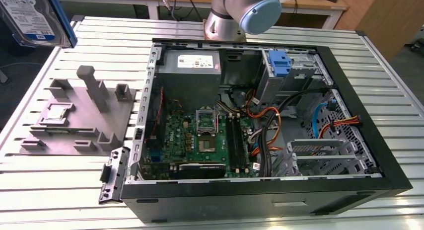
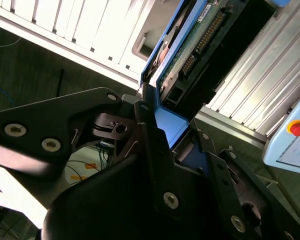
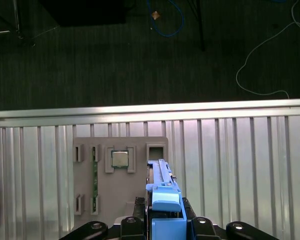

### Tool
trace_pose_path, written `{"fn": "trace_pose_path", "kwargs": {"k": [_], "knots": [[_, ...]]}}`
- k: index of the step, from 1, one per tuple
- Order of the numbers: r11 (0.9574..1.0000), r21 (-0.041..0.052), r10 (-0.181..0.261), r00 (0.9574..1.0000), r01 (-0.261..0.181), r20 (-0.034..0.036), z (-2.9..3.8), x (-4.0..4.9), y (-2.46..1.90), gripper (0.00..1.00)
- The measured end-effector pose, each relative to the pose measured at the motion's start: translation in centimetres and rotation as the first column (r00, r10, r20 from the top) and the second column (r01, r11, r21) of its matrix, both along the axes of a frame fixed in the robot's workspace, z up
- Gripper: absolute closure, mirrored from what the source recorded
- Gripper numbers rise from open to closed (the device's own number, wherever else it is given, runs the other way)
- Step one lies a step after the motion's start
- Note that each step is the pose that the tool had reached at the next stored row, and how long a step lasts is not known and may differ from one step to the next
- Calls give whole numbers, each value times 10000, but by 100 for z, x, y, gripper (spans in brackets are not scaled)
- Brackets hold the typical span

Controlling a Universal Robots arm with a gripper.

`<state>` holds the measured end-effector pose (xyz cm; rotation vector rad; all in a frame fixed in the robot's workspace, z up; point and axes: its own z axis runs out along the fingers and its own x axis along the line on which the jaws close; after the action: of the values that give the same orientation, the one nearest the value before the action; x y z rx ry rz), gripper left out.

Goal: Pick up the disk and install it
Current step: 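Pick up the disk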

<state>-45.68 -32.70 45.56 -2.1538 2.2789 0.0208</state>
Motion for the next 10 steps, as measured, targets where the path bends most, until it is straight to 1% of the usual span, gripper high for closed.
{"fn": "trace_pose_path", "kwargs": {"k": [10], "knots": [[10000,0,0,10000,0,-1,31,0,0,64]]}}
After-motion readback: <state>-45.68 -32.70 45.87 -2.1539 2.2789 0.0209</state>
